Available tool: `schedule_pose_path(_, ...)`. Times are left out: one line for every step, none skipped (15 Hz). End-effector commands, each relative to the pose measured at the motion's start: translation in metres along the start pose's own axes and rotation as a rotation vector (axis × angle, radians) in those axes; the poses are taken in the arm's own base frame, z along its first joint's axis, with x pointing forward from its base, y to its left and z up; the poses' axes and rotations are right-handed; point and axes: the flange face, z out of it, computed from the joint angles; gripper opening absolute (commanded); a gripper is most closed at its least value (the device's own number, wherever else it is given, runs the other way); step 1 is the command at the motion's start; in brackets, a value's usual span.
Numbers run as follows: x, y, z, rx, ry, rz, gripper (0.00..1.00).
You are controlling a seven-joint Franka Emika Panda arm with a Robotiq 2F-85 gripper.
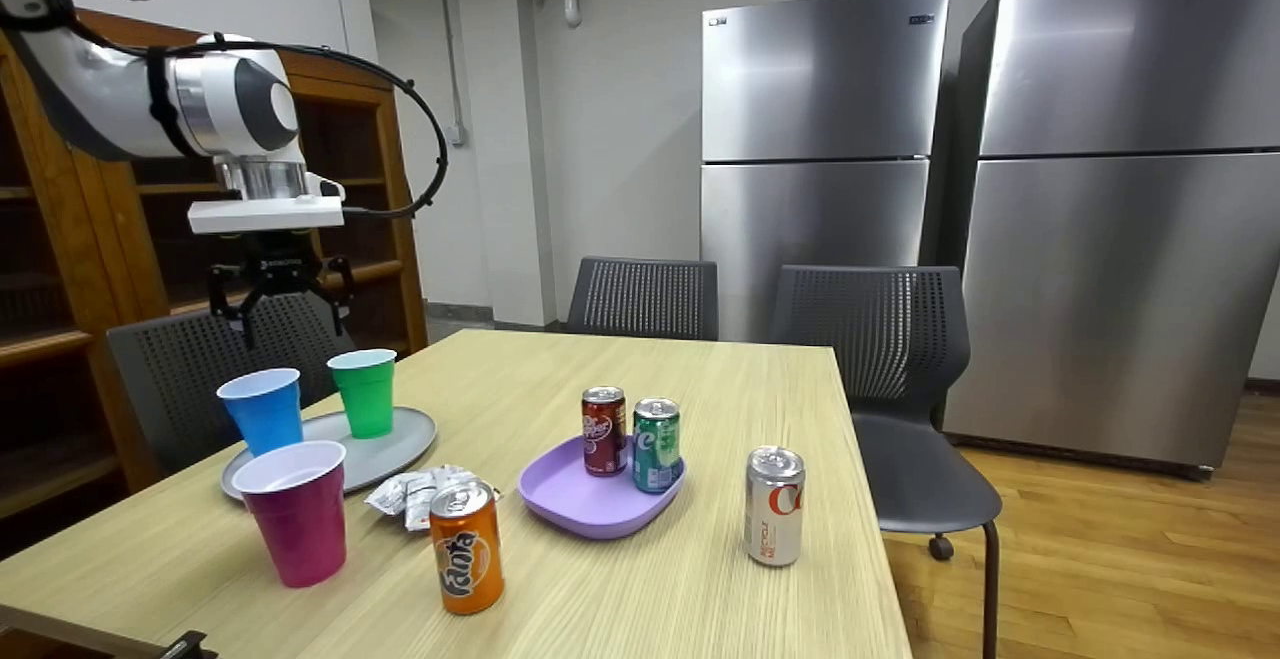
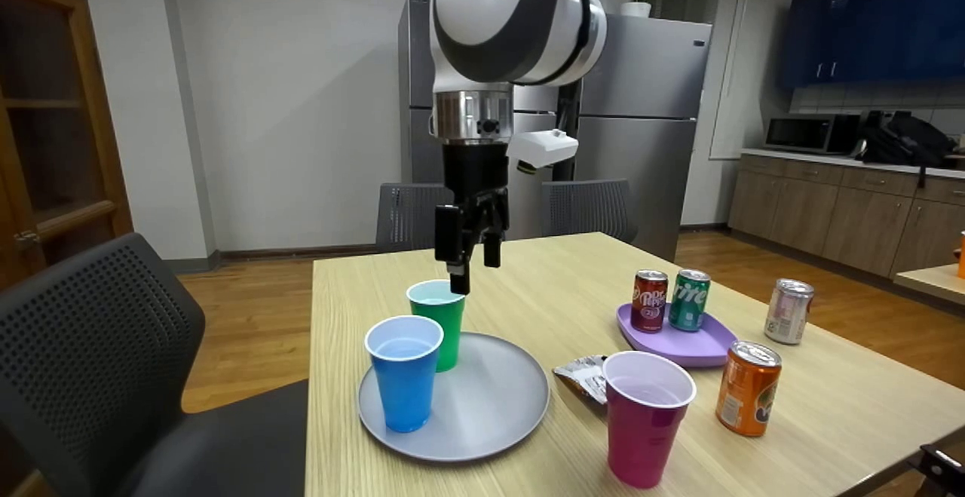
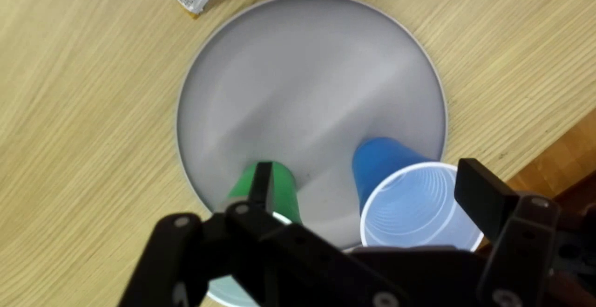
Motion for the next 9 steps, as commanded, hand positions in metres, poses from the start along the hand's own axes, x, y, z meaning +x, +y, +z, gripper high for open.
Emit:
schedule_pose_path(-0.040,0.000,-0.006,-0.024,-0.007,0.007,1.00)
schedule_pose_path(-0.047,0.001,-0.005,-0.021,-0.015,0.020,1.00)
schedule_pose_path(-0.054,0.001,-0.004,-0.017,-0.023,0.030,1.00)
schedule_pose_path(-0.061,0.000,-0.002,-0.010,-0.032,0.042,1.00)
schedule_pose_path(-0.068,0.000,-0.001,-0.006,-0.042,0.057,1.00)
schedule_pose_path(-0.074,-0.001,0.000,-0.003,-0.052,0.062,1.00)
schedule_pose_path(-0.080,-0.002,0.002,-0.002,-0.062,0.071,1.00)
schedule_pose_path(-0.086,-0.002,0.004,-0.002,-0.072,0.076,1.00)
schedule_pose_path(-0.092,-0.003,0.007,-0.003,-0.086,0.077,1.00)
